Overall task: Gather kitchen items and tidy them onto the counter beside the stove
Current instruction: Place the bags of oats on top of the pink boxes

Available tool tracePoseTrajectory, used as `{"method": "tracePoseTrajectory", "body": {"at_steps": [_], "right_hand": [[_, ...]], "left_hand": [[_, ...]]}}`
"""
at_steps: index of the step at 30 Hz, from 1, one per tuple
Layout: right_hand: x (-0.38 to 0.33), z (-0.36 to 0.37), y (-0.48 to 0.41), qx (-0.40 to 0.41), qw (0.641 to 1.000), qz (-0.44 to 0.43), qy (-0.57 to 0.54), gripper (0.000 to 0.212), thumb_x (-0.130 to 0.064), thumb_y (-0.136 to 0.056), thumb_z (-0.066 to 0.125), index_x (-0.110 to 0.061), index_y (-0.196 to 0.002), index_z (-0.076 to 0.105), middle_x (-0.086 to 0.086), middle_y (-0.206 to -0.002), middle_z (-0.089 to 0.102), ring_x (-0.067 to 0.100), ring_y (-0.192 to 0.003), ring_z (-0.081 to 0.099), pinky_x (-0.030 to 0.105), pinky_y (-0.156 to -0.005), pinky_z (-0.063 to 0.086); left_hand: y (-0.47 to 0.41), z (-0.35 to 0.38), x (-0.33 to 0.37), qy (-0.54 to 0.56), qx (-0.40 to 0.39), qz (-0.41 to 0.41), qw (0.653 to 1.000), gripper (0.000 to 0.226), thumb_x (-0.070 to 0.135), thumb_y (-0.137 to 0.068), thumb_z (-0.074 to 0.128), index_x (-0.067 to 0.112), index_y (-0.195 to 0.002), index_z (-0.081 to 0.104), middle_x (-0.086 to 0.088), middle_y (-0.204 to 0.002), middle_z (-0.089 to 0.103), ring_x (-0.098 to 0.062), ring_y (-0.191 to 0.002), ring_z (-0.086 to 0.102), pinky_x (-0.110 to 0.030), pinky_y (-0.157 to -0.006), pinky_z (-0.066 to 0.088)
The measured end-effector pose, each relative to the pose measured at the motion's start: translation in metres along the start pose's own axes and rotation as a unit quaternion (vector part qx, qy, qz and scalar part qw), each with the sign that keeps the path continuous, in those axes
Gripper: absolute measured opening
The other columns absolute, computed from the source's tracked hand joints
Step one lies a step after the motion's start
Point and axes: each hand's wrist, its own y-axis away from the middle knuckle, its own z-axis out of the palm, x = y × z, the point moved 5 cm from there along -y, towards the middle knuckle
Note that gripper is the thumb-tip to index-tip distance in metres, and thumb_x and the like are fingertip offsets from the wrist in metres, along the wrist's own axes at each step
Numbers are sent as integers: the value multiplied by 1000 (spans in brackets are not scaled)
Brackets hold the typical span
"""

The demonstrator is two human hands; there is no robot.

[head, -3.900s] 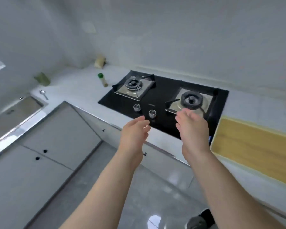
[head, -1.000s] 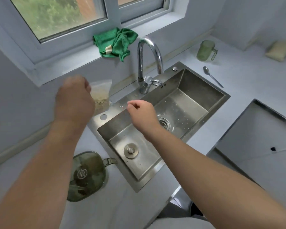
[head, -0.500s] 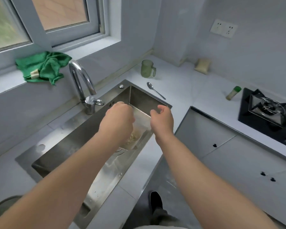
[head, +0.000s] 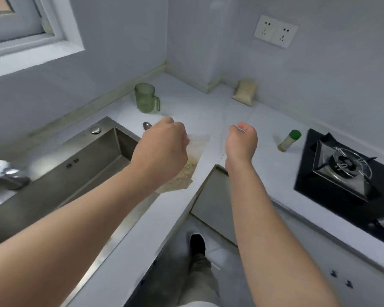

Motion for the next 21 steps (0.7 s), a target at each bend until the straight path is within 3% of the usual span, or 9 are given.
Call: {"method": "tracePoseTrajectory", "body": {"at_steps": [4, 7, 10, 13, 16, 18, 20, 21], "right_hand": [[11, 14, -138, -1, 1000, 14, -11, 36, -17, -95, 54, -15, -131, 55, 0, -117, 60, 7, -79, 58, 24, -72, 44], [17, 30, -243, -18, 998, 65, 1, 10, -17, -92, 59, -22, -100, 56, -5, -88, 55, 7, -66, 53, 23, -57, 39], [25, 51, -327, -31, 994, 99, 29, 24, -16, -85, 60, -26, -73, 41, -5, -77, 43, 14, -61, 39, 23, -52, 30], [40, 78, -395, -42, 988, 111, 94, 34, -13, -88, 56, -23, -64, 35, -4, -65, 38, 19, -59, 37, 26, -49, 30], [57, 100, -437, -33, 985, 131, 109, 26, -19, -94, 54, -19, -71, 44, -5, -67, 43, 19, -77, 47, 20, -50, 34], [68, 106, -462, 1, 983, 150, 106, 12, -21, -92, 59, -11, -95, 55, -4, -81, 52, 20, -81, 50, 22, -52, 38], [74, 107, -485, 17, 980, 150, 131, 43, -28, -91, 61, -6, -126, 50, 5, -112, 60, 25, -95, 59, 28, -65, 46], [74, 106, -498, 27, 979, 138, 151, 52, -34, -91, 61, -6, -133, 46, 10, -124, 59, 28, -105, 61, 31, -71, 47]], "left_hand": [[-83, 60, 19, 21, 10, -22, 999, 16, 22, -96, 54, 15, -88, 65, 0, -88, 54, -23, -79, 55, -33, -69, 43], [-152, 98, 36, 44, 11, -55, 997, 15, 21, -96, 55, 17, -84, 63, 4, -83, 50, -21, -76, 53, -29, -67, 35], [-208, 122, 46, 66, 31, -60, 996, 13, 20, -96, 56, 16, -86, 64, 5, -82, 47, -19, -70, 49, -29, -64, 36], [-257, 152, 47, 86, 47, -80, 992, 12, 18, -94, 57, 15, -86, 65, 4, -82, 48, -20, -69, 51, -31, -64, 42], [-286, 177, 46, 101, 46, -94, 989, 11, 17, -93, 57, 16, -86, 65, 4, -82, 50, -20, -71, 54, -35, -67, 47], [-305, 195, 43, 109, 39, -102, 988, 10, 16, -93, 58, 16, -87, 66, 2, -85, 53, -21, -72, 56, -37, -68, 49], [-321, 207, 40, 112, 34, -103, 988, 10, 16, -92, 59, 15, -87, 67, 1, -85, 54, -22, -72, 57, -38, -67, 50], [-328, 213, 39, 110, 31, -102, 988, 10, 16, -92, 59, 15, -87, 68, 1, -85, 54, -22, -72, 57, -38, -67, 50]]}}
